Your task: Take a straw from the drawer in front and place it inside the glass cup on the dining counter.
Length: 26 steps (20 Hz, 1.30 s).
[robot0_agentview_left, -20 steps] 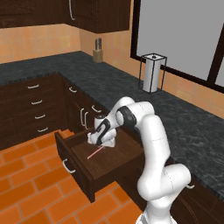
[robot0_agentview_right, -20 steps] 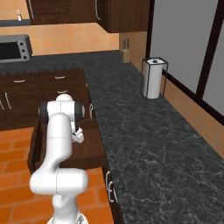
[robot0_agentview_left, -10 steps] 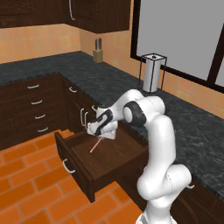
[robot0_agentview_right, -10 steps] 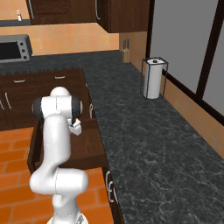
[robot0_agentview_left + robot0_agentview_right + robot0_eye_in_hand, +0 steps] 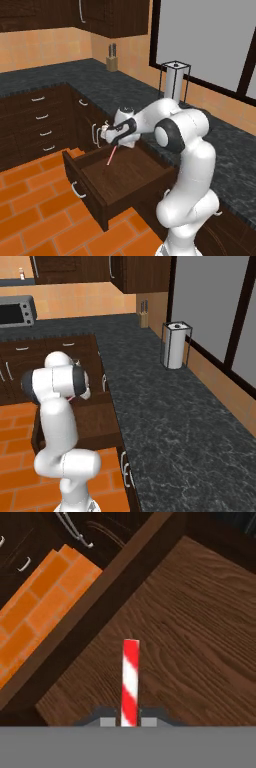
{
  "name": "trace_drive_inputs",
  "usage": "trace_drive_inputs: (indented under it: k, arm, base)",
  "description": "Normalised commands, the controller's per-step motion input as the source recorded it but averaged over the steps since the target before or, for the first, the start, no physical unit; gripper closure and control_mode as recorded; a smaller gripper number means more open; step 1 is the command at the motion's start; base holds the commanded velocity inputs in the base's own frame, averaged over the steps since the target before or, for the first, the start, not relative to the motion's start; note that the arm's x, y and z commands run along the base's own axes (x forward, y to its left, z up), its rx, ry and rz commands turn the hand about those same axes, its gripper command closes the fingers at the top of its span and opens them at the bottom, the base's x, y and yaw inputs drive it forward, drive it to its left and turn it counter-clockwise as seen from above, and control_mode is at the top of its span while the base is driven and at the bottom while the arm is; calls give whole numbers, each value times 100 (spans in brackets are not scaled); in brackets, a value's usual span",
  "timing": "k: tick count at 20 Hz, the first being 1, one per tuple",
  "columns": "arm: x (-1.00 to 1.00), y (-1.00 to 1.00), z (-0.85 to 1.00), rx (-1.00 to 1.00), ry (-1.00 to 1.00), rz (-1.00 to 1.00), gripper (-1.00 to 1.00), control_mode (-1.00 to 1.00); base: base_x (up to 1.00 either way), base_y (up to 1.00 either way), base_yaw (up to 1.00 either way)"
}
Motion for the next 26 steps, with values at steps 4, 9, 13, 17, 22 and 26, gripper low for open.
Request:
trace_drive_inputs:
  k: [4, 9, 13, 17, 22, 26]
  arm:
    - [-45, 0, 100, 0, -22, 0, 100, -100]
    - [-73, -5, 100, 0, -34, 0, 100, -100]
    - [-95, -14, 100, 0, -35, 0, 100, -100]
    - [-100, -30, 100, 0, -29, 0, 100, -100]
    - [-88, -36, 85, 3, -13, 0, 100, -100]
    - [-56, -35, 18, 3, -10, 0, 100, -100]
  base:
    - [0, 0, 0]
    - [0, 0, 0]
    - [0, 0, 0]
    - [0, 0, 0]
    - [0, 0, 0]
    - [0, 0, 0]
